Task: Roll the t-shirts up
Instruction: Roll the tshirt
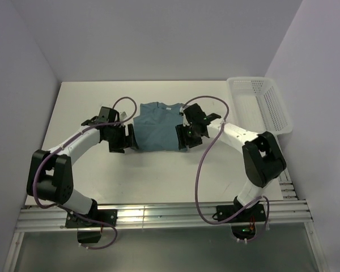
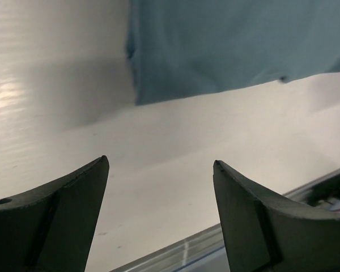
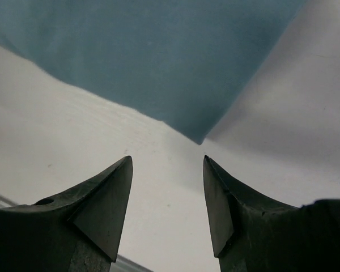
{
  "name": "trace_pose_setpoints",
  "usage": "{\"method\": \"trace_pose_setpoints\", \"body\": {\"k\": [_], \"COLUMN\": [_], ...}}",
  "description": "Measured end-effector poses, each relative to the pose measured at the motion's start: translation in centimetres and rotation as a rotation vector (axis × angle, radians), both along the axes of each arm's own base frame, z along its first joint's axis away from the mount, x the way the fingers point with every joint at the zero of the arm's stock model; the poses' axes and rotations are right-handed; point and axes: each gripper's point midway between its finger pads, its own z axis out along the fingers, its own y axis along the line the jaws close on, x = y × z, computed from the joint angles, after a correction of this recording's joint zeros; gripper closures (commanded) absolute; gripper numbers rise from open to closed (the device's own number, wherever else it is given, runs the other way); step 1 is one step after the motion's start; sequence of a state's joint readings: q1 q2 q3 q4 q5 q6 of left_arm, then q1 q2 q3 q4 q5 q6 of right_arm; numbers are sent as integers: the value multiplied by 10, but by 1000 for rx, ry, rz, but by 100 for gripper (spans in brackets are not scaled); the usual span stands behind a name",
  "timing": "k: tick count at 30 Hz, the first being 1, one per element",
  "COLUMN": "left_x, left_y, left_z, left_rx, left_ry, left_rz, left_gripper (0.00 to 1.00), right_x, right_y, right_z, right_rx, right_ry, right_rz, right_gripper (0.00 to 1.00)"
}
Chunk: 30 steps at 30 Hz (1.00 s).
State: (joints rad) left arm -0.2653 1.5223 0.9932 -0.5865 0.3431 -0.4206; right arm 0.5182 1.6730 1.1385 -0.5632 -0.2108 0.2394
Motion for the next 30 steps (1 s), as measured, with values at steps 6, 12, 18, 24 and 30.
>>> {"method": "trace_pose_setpoints", "body": {"k": [6,12,18,24,30], "left_x": [2,20,25,29,30], "left_y": [21,23,19,10,5], "left_z": [-18,-34,-39,-36,-35], "left_rx": [128,180,184,156,144], "left_ry": [-48,-86,-107,-134,-146], "left_rz": [-5,-8,-37,-59,-70], "left_gripper": [25,29,32,34,41], "right_x": [4,10,12,8,5], "right_y": [-19,-27,-23,-12,-6], "right_z": [-26,-40,-42,-44,-47], "right_rx": [-145,-221,-223,-187,-179], "right_ry": [13,24,26,38,47], "right_rz": [-32,-38,-27,0,16], "right_gripper": [42,43,47,54,92]}}
